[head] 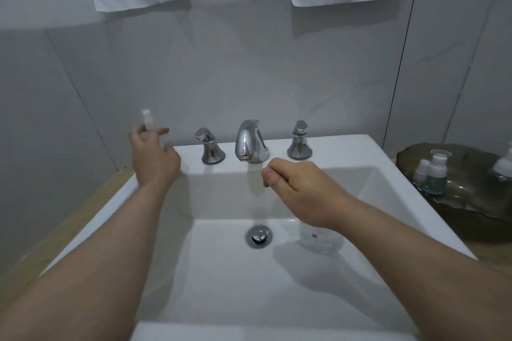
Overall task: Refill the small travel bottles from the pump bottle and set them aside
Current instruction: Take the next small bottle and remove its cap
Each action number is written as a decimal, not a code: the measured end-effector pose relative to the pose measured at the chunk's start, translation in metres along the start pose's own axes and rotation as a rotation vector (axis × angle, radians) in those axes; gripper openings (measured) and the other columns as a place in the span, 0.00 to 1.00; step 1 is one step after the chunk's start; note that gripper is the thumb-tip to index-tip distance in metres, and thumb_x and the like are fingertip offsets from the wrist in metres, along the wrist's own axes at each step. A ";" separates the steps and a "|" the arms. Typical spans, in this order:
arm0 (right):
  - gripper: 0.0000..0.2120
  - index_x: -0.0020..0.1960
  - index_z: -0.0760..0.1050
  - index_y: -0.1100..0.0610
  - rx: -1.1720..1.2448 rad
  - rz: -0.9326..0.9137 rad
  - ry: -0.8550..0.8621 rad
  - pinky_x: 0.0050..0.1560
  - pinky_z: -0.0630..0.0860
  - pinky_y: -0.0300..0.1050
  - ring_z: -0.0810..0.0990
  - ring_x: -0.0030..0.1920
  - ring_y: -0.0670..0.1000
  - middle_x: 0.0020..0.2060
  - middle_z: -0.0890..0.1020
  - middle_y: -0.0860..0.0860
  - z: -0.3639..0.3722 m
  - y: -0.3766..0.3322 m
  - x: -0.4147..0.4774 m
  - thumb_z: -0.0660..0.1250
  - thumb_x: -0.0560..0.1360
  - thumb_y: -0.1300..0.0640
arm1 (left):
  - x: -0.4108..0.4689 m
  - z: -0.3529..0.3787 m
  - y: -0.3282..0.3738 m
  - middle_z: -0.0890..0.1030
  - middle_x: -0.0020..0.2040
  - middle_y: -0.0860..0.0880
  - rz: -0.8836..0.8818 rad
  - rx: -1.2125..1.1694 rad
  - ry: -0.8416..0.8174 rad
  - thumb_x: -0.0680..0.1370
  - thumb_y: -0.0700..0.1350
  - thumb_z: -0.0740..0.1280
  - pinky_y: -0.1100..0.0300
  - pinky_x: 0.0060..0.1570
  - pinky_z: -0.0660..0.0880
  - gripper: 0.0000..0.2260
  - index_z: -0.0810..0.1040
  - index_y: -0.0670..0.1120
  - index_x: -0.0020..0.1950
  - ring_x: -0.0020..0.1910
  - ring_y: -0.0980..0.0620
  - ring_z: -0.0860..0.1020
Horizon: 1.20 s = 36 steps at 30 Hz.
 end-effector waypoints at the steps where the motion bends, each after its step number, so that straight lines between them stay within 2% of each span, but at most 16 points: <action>1: 0.18 0.48 0.75 0.51 -0.005 -0.004 0.047 0.45 0.75 0.53 0.77 0.39 0.49 0.34 0.80 0.45 -0.005 0.001 0.001 0.54 0.85 0.42 | 0.002 -0.016 0.014 0.65 0.74 0.42 0.033 -0.032 0.084 0.78 0.37 0.62 0.50 0.62 0.72 0.16 0.79 0.45 0.64 0.60 0.39 0.77; 3: 0.19 0.46 0.74 0.52 -0.022 0.013 0.160 0.46 0.77 0.56 0.78 0.41 0.54 0.36 0.80 0.48 -0.016 0.007 0.003 0.54 0.84 0.41 | 0.008 -0.048 0.049 0.68 0.71 0.41 0.126 -0.141 0.215 0.77 0.36 0.59 0.55 0.58 0.72 0.16 0.79 0.45 0.62 0.53 0.41 0.79; 5: 0.20 0.44 0.74 0.53 -0.005 0.035 0.295 0.45 0.77 0.56 0.78 0.40 0.56 0.35 0.80 0.48 -0.028 0.014 0.003 0.54 0.84 0.40 | 0.002 -0.069 0.090 0.71 0.68 0.42 0.263 -0.247 0.228 0.77 0.35 0.58 0.60 0.56 0.71 0.18 0.77 0.44 0.64 0.50 0.46 0.78; 8: 0.22 0.39 0.75 0.52 0.166 0.130 0.484 0.40 0.73 0.45 0.76 0.33 0.44 0.28 0.79 0.42 -0.046 0.029 0.001 0.55 0.85 0.42 | -0.038 -0.074 0.152 0.76 0.65 0.48 0.480 -0.408 0.054 0.78 0.34 0.63 0.60 0.50 0.75 0.21 0.70 0.44 0.71 0.52 0.51 0.79; 9: 0.23 0.37 0.74 0.52 0.246 0.184 0.535 0.37 0.70 0.40 0.74 0.29 0.43 0.25 0.77 0.41 -0.052 0.034 0.000 0.55 0.86 0.43 | -0.056 -0.070 0.168 0.75 0.65 0.49 0.550 -0.440 -0.028 0.78 0.33 0.66 0.63 0.50 0.75 0.21 0.69 0.43 0.71 0.53 0.52 0.79; 10: 0.24 0.37 0.74 0.52 0.346 0.240 0.571 0.33 0.68 0.40 0.72 0.26 0.43 0.23 0.76 0.42 -0.055 0.040 0.000 0.55 0.86 0.43 | -0.074 -0.065 0.182 0.75 0.65 0.47 0.633 -0.439 -0.091 0.77 0.32 0.68 0.67 0.52 0.74 0.21 0.71 0.42 0.69 0.53 0.53 0.79; 11: 0.25 0.38 0.75 0.54 0.483 0.297 0.591 0.30 0.66 0.42 0.69 0.23 0.43 0.22 0.74 0.45 -0.057 0.047 -0.001 0.54 0.86 0.41 | -0.091 -0.060 0.193 0.75 0.64 0.45 0.714 -0.407 -0.144 0.77 0.32 0.69 0.70 0.55 0.71 0.20 0.73 0.41 0.67 0.53 0.54 0.79; 13: 0.29 0.41 0.75 0.58 0.791 0.400 0.593 0.27 0.60 0.40 0.64 0.20 0.48 0.23 0.73 0.53 -0.055 0.057 -0.002 0.51 0.85 0.37 | -0.114 -0.048 0.203 0.76 0.61 0.43 0.834 -0.347 -0.243 0.77 0.33 0.69 0.73 0.59 0.68 0.17 0.78 0.40 0.65 0.53 0.52 0.77; 17: 0.34 0.41 0.75 0.58 1.092 0.501 0.462 0.26 0.57 0.38 0.61 0.21 0.50 0.25 0.74 0.57 -0.048 0.060 -0.003 0.50 0.82 0.29 | -0.133 -0.035 0.209 0.78 0.60 0.43 0.974 -0.304 -0.319 0.81 0.37 0.64 0.59 0.57 0.75 0.14 0.81 0.41 0.66 0.55 0.47 0.77; 19: 0.34 0.37 0.77 0.56 1.074 0.502 0.357 0.25 0.56 0.39 0.61 0.21 0.51 0.24 0.73 0.57 -0.043 0.054 -0.003 0.52 0.81 0.29 | -0.137 -0.031 0.209 0.80 0.60 0.44 1.009 -0.292 -0.321 0.82 0.41 0.63 0.56 0.55 0.76 0.14 0.81 0.41 0.66 0.56 0.46 0.78; 21: 0.31 0.34 0.78 0.55 0.988 0.497 0.268 0.26 0.56 0.40 0.61 0.21 0.51 0.25 0.72 0.56 -0.037 0.048 -0.002 0.58 0.81 0.33 | -0.138 -0.027 0.208 0.80 0.60 0.47 1.008 -0.276 -0.340 0.82 0.41 0.65 0.57 0.55 0.75 0.14 0.79 0.43 0.67 0.55 0.47 0.78; 24: 0.24 0.39 0.74 0.57 0.963 0.504 0.245 0.25 0.54 0.41 0.60 0.23 0.49 0.24 0.70 0.54 -0.033 0.044 -0.002 0.64 0.80 0.37 | -0.138 -0.023 0.205 0.80 0.58 0.48 0.983 -0.284 -0.359 0.81 0.43 0.69 0.60 0.54 0.73 0.14 0.77 0.43 0.66 0.52 0.49 0.79; 27: 0.20 0.39 0.75 0.57 1.067 0.495 0.233 0.21 0.54 0.38 0.59 0.22 0.46 0.25 0.67 0.52 -0.031 0.041 -0.001 0.66 0.81 0.43 | -0.130 -0.020 0.201 0.81 0.55 0.48 0.923 -0.323 -0.346 0.82 0.50 0.63 0.55 0.53 0.76 0.15 0.79 0.42 0.63 0.51 0.52 0.78; 29: 0.18 0.39 0.74 0.57 1.128 0.486 0.214 0.19 0.55 0.36 0.59 0.22 0.45 0.26 0.66 0.50 -0.029 0.040 -0.001 0.67 0.81 0.46 | -0.128 -0.019 0.200 0.81 0.54 0.48 0.891 -0.338 -0.352 0.82 0.51 0.61 0.53 0.51 0.77 0.17 0.79 0.42 0.62 0.50 0.53 0.76; 33: 0.16 0.39 0.73 0.56 1.184 0.475 0.192 0.19 0.55 0.35 0.58 0.22 0.44 0.27 0.65 0.50 -0.026 0.039 -0.001 0.67 0.80 0.47 | -0.128 -0.021 0.201 0.80 0.53 0.49 0.878 -0.351 -0.357 0.82 0.50 0.60 0.59 0.51 0.74 0.16 0.79 0.42 0.62 0.49 0.55 0.75; 36: 0.16 0.39 0.74 0.56 1.206 0.470 0.199 0.20 0.56 0.35 0.59 0.23 0.44 0.27 0.66 0.50 -0.026 0.039 0.000 0.68 0.80 0.48 | -0.125 -0.021 0.202 0.77 0.51 0.53 0.861 -0.350 -0.360 0.82 0.46 0.65 0.66 0.51 0.70 0.12 0.79 0.41 0.62 0.48 0.59 0.72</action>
Point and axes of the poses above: each hand's wrist, its own x-axis towards the middle knuckle, its own z-axis out of the palm, y = z × x, the point moved 7 cm from there along x, towards the middle knuckle
